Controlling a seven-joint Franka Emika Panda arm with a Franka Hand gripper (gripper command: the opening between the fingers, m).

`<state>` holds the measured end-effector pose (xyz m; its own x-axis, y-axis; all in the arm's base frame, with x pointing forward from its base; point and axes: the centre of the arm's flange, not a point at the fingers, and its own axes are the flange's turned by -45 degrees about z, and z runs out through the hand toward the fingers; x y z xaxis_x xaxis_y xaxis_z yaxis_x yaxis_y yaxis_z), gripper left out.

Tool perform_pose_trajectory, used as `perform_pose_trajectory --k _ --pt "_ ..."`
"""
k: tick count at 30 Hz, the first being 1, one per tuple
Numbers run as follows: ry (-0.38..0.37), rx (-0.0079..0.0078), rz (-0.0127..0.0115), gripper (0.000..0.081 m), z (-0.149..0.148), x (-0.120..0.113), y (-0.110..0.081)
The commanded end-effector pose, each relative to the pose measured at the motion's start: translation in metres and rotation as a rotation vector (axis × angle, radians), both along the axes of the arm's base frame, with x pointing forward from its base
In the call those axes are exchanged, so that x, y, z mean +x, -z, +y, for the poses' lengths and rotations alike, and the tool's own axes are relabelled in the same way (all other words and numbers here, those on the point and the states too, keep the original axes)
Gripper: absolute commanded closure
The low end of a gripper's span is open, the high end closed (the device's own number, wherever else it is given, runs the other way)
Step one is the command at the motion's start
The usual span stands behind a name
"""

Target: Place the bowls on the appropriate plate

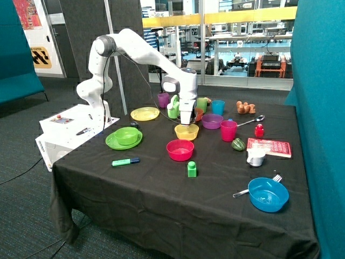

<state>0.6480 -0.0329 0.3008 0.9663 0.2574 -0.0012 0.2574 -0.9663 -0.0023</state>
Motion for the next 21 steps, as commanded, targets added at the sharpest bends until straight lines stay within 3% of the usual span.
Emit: perform_pose_trajectory --k 1,21 --pt "-0.005 -0.0019 -0.0017 0.0808 0.004 -0.006 -0.001" --pt "-0.049 -0.0019 -0.0018 0.0808 0.015 -0.028 -0.054"
